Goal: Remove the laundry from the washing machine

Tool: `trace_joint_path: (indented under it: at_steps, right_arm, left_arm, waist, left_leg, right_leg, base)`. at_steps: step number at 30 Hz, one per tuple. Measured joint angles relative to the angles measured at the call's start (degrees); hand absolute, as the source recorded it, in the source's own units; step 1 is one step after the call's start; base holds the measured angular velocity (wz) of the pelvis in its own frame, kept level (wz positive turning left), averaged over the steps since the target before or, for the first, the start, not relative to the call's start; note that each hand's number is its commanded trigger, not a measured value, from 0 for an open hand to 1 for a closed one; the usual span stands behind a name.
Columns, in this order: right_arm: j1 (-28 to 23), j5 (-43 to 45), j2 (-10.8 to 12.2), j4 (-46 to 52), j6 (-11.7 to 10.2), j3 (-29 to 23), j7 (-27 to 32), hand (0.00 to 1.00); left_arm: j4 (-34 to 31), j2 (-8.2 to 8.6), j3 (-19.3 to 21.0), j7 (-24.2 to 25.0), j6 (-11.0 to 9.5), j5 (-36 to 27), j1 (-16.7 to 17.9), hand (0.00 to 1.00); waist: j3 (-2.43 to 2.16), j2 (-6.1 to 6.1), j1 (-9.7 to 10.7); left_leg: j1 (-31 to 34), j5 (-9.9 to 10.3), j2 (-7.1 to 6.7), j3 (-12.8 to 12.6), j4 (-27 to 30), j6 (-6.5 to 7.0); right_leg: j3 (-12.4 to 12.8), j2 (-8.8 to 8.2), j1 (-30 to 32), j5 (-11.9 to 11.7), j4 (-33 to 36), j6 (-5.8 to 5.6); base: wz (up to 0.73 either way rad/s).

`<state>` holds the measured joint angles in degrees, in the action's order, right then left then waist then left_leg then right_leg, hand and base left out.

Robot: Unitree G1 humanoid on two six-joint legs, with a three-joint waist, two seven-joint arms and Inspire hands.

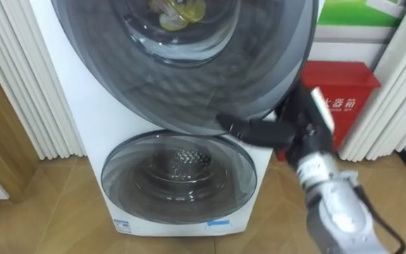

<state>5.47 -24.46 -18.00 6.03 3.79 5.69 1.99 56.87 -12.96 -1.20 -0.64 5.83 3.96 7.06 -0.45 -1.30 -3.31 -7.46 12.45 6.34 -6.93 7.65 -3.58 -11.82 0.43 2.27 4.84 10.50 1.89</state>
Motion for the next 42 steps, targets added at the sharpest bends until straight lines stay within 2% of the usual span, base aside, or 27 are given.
trace_joint_path:
  at_steps: [1, 5, 12, 16, 22, 25, 28, 30, 37, 42]
  right_arm:
    - [-0.5, 0.4, 0.2, 0.1, 0.0, 0.5, -0.5, 0.0]
    - [-2.0, 2.0, 1.2, 2.8, 1.3, 0.5, -1.5, 0.0]
    - [-2.2, 2.5, 1.4, 3.9, 1.8, 0.9, -2.3, 0.0]
    - [-2.2, 2.7, 1.4, 4.6, 1.9, 0.9, -3.1, 0.0]
    - [-2.2, 3.1, 0.5, 9.2, 3.4, 0.3, -4.6, 0.0]
    - [-2.1, 3.3, 0.7, 14.9, 3.4, -1.1, -4.7, 0.0]
    - [-1.7, 3.3, 1.2, 20.6, 1.9, -1.0, -5.6, 0.0]
    - [-2.0, 3.4, 1.3, 21.5, 1.7, 0.2, -7.7, 0.0]
    - [-2.0, 3.5, 1.0, 21.7, 1.7, 1.5, -11.4, 0.0]
    - [-2.0, 4.0, 1.1, 22.1, 1.7, 2.2, -15.4, 0.0]
  left_arm:
    - [0.0, 0.2, -0.5, 0.0, 0.0, 0.0, 0.0, 0.0]
    - [0.0, 0.8, -1.0, 0.1, 0.0, 0.1, 0.0, 0.0]
    - [0.0, 0.95, -1.4, 0.1, -0.1, 0.1, 0.0, 0.0]
    - [0.0, 0.95, -1.4, 0.2, -1.1, 0.1, 0.1, 0.0]
    - [0.1, 0.95, -1.3, 0.8, -2.6, 0.4, 0.5, 0.0]
    - [0.0, 0.98, -1.3, 1.7, -3.8, 0.7, 0.7, 0.0]
    - [0.0, 0.97, -1.4, 2.7, -4.1, 0.8, 0.8, 0.0]
    - [0.0, 0.93, -1.4, 2.9, -4.6, 0.8, 1.3, 0.0]
    - [-0.5, 0.73, -1.8, 4.1, -6.0, 0.8, 1.5, 0.0]
    - [-0.7, 0.01, -1.9, 4.2, -6.5, 0.8, 1.4, 0.0]
  waist:
    - [0.01, 0.03, 0.0]
    - [0.04, 0.13, 0.2]
    - [0.12, 0.95, 0.4]
    - [0.1, 1.12, 0.1]
    - [0.09, 1.1, 0.0]
    - [0.07, 1.08, -0.1]
    - [0.08, 1.09, -0.1]
    - [0.11, 1.13, 0.0]
    - [0.21, 0.84, 0.0]
    - [0.06, -0.13, -0.1]
  left_leg:
    - [0.0, 0.0, -0.05, -0.8, 0.0, 0.0]
    - [0.2, 0.0, -0.1, -0.8, 0.0, 0.0]
    - [-0.1, 0.0, -0.09, -1.2, 0.1, 0.01]
    - [0.3, 0.0, -0.08, -1.5, 0.1, 0.01]
    - [0.7, 0.0, -0.05, -2.4, 0.1, 0.0]
    - [0.8, 0.0, 0.01, -2.6, 0.2, 0.0]
    - [0.8, 0.0, 0.04, -3.0, 0.2, 0.0]
    - [0.5, 0.0, 0.07, -4.0, 0.2, 0.0]
    - [0.3, 0.0, 0.14, -4.1, 0.1, 0.0]
    - [0.5, 0.0, 0.16, -4.2, 0.2, 0.0]
  right_leg:
    - [0.2, -0.06, 0.1, 0.0, 0.0, -0.03]
    - [0.6, -0.05, 0.3, 0.1, 0.0, -0.1]
    - [1.6, 0.14, 0.3, 0.1, 0.1, -0.1]
    - [2.3, 0.35, 1.2, 0.0, 0.4, -0.06]
    - [3.2, 0.53, 2.7, 0.0, 1.3, 0.12]
    - [3.5, 0.65, 2.9, 0.0, 1.2, 0.17]
    - [3.6, 0.7, 2.8, 0.0, 1.1, 0.17]
    - [3.9, 0.74, 2.8, -0.1, 1.1, 0.24]
    - [3.9, 0.79, 2.9, -0.3, 1.4, 0.43]
    - [3.9, 0.77, 3.7, -0.2, 2.4, 0.59]
  base:
    - [-0.06]
    - [-0.04]
    - [-0.03]
    - [-0.08]
    - [-0.14]
    - [0.0]
    - [-0.04]
    - [-0.14]
    - [-0.01]
    - [-0.02]
